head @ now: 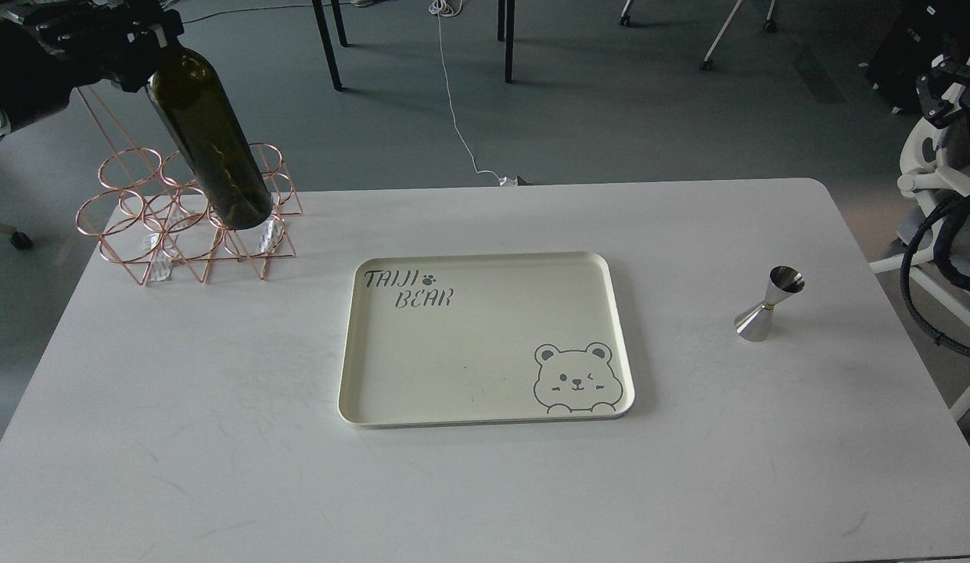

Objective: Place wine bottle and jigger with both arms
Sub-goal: 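Lower the bottle into a slot of the copper wire rack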

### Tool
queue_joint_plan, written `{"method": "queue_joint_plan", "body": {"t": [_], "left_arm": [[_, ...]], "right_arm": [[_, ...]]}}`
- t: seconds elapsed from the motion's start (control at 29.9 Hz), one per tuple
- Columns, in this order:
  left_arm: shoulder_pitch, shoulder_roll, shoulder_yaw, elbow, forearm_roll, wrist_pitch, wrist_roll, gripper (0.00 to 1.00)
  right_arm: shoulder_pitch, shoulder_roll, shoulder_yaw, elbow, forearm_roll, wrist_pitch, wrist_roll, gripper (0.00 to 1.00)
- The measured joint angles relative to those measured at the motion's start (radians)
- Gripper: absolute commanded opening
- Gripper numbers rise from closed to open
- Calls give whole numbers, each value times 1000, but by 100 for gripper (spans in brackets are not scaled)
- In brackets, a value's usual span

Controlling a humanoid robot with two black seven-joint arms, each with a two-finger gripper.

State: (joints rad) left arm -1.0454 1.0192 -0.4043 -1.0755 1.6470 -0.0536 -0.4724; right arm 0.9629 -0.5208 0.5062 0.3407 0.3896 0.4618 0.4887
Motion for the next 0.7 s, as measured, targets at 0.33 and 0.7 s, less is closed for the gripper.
{"method": "queue_joint_plan", "body": {"t": [0.33, 0.7], "left_arm": [[-8, 6, 2, 1, 1, -3, -3, 9], [-9, 4, 1, 16, 0, -2, -15, 10]], "right_arm": [[-3, 0, 0, 0, 0, 0, 0, 99], [-3, 1, 0, 0, 0, 0, 0, 99]]}}
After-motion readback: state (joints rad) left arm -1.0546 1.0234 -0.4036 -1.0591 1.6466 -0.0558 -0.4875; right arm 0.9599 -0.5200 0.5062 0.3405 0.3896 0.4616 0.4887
